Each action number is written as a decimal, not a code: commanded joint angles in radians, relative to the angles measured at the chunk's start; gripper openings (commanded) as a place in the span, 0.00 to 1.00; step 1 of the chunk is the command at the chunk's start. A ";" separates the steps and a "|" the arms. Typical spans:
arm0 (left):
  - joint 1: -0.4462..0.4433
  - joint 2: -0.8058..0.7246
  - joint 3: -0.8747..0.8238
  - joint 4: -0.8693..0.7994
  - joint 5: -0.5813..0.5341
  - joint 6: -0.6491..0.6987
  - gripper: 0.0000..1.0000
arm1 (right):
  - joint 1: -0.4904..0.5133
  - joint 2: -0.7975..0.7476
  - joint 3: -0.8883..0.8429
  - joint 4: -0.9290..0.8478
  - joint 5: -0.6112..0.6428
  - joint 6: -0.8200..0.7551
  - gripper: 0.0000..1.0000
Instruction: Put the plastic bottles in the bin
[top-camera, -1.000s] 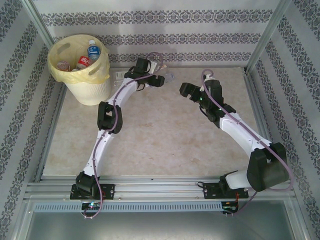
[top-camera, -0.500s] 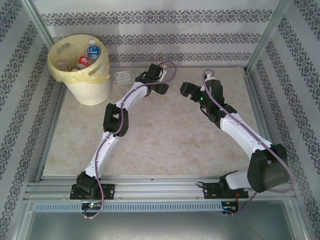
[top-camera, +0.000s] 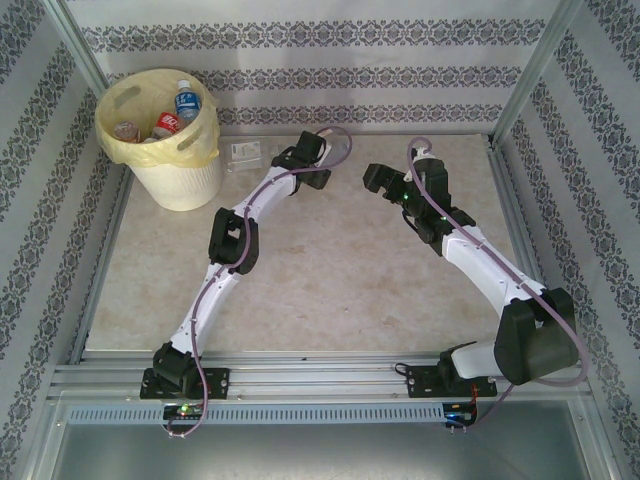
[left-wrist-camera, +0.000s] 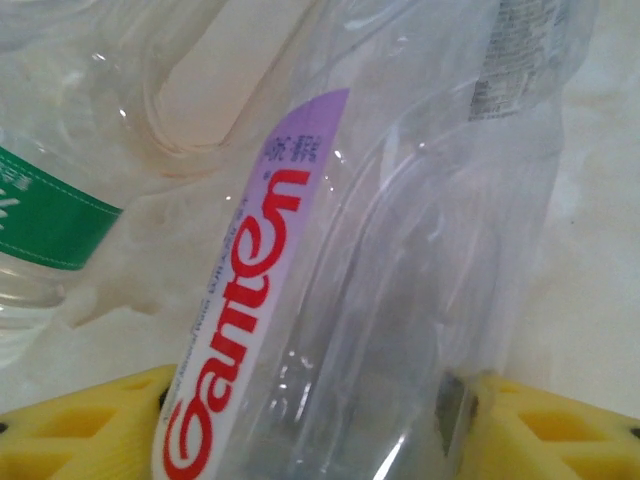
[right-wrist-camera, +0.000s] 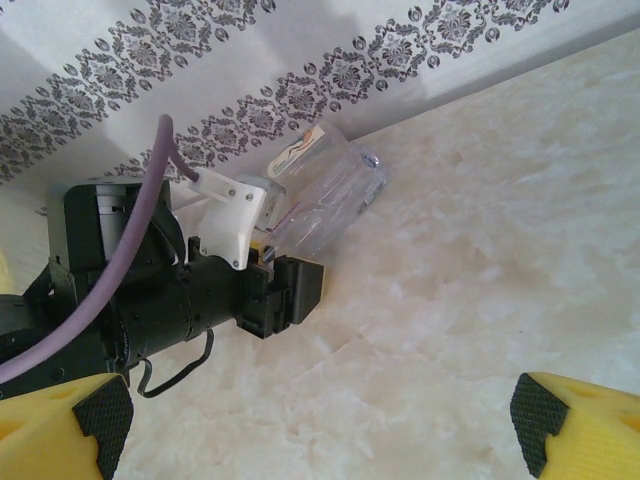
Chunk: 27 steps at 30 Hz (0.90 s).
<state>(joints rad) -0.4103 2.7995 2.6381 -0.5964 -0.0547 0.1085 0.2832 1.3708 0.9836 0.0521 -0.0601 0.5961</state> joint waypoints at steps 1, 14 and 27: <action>0.007 0.003 0.030 -0.014 -0.019 0.001 0.59 | -0.010 -0.013 0.002 -0.003 -0.001 -0.010 0.98; -0.025 -0.402 -0.493 0.154 0.076 -0.078 0.49 | -0.008 -0.072 -0.064 0.078 -0.030 -0.015 0.98; -0.025 -0.919 -0.998 0.287 0.126 -0.178 0.48 | 0.049 -0.091 -0.085 0.246 -0.226 -0.148 0.98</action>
<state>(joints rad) -0.4320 1.9690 1.6726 -0.3683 0.0563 -0.0311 0.3050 1.3025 0.9047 0.2070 -0.2005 0.5144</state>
